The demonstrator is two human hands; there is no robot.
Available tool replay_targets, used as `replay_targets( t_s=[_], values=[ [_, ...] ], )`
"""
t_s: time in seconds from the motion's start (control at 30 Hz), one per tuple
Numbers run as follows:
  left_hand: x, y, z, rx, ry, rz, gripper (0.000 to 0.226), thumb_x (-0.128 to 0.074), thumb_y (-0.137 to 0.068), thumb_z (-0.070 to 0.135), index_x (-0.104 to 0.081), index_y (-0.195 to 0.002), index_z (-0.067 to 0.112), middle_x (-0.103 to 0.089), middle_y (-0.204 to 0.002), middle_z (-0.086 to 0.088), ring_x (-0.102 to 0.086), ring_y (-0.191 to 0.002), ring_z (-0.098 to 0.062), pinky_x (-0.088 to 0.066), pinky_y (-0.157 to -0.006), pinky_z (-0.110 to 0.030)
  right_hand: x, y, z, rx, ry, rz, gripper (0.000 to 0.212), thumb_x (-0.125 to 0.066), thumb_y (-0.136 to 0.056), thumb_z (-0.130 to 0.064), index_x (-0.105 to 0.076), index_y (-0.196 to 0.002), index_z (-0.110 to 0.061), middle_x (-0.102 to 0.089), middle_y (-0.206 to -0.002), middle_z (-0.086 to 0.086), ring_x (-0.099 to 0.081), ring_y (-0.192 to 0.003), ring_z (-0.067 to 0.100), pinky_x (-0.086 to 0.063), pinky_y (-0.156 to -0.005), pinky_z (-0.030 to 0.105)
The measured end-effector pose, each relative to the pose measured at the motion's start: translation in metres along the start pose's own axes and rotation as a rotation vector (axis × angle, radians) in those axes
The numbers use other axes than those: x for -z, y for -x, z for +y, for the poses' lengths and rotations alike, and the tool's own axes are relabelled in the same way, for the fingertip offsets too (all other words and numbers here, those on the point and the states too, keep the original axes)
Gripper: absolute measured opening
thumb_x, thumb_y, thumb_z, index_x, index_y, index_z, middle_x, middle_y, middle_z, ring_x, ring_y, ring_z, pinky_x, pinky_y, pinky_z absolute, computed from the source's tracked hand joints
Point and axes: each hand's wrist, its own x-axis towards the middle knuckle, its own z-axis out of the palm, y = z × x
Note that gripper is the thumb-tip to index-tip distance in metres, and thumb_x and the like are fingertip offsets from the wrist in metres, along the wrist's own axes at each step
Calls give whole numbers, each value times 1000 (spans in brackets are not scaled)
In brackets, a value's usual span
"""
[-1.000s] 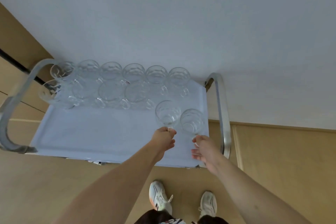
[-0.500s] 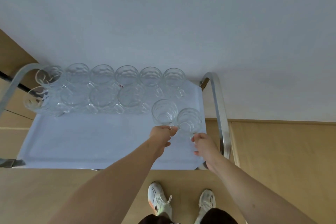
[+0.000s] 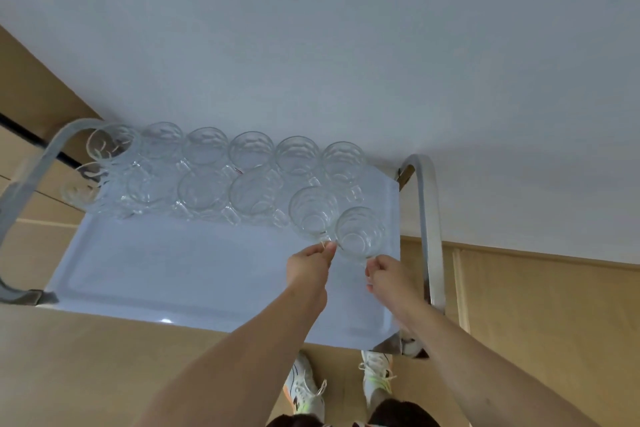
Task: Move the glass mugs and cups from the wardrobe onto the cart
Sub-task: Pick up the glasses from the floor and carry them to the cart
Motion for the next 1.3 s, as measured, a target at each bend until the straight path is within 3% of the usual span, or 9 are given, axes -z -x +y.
replay_targets(
  t_s=[0.17,0.37,0.5,0.6,0.67,0.77,0.9,1.1,1.3],
  values=[
    [-10,7,-5,-38,-6,51,7,-82,-85,26,-77,-90,24,-77,-80,5,-72,-92,-15,-56,-91,-32,10,-10,-8,31,25,-29,32,-43,-106,-31,-64,-94,-11,-66,-98,12,-64,-97,31,-54,-95,51],
    [19,14,46,-397,-863,271,49,-81,-69,61,-63,-57,18,-59,-51,10,-61,-57,-17,-50,-54,-30,11,-17,-14,8,30,-73,32,-41,-105,-32,-61,-88,-16,-61,-87,5,-59,-83,22,-55,-87,44],
    [32,14,78,-810,-1225,324,50,-88,-63,57,-61,-94,28,-62,-98,8,-52,-101,-19,-41,-80,-32,13,-19,-17,-7,36,-77,30,-41,-103,-29,-61,-87,-14,-59,-83,5,-54,-74,20,-46,-69,32],
    [21,8,97,-927,-1444,117,100,-92,-63,46,-42,-146,24,-45,-146,-2,-32,-139,-27,-31,-115,-38,18,-21,-23,-8,81,-76,30,-43,-102,-26,-62,-89,-7,-57,-81,5,-52,-72,19,-40,-65,29],
    [12,3,107,-904,-1597,-8,115,-92,-66,43,-25,-157,21,-32,-159,-2,-21,-150,-27,-20,-124,-42,22,-23,-26,21,171,-63,29,-47,-101,-24,-54,-78,-9,-51,-77,3,-47,-67,16,-35,-60,28],
    [9,-2,111,-880,-1692,-42,110,-87,-70,31,-22,-158,20,-32,-159,-1,-26,-148,-24,-26,-120,-37,29,-23,-34,75,233,-39,18,-64,-93,-30,-49,-97,-20,-51,-88,-5,-49,-73,8,-35,-56,22],
    [10,-1,110,-879,-1653,31,102,-84,-70,26,-29,-155,20,-42,-148,1,-36,-140,-24,-34,-113,-34,34,-22,-51,274,220,-39,102,-89,-73,-33,-25,-151,-25,-48,-134,-6,-50,-121,17,-43,-88,27],
    [-5,0,131,-776,-1697,-11,103,-91,-67,36,-35,-151,20,-46,-145,-5,-35,-140,-28,-39,-110,-40,22,-24,-62,322,209,13,106,-95,-61,-41,-33,-144,-20,-51,-135,1,-52,-122,22,-45,-95,33],
    [-56,-13,170,-987,-1675,-123,92,-77,-81,42,-29,-158,26,-28,-163,-8,-20,-151,-31,-24,-122,-44,23,-26,-57,360,222,13,103,-92,-63,-45,-33,-144,-21,-51,-135,-1,-51,-123,19,-47,-98,35]
  ],
)
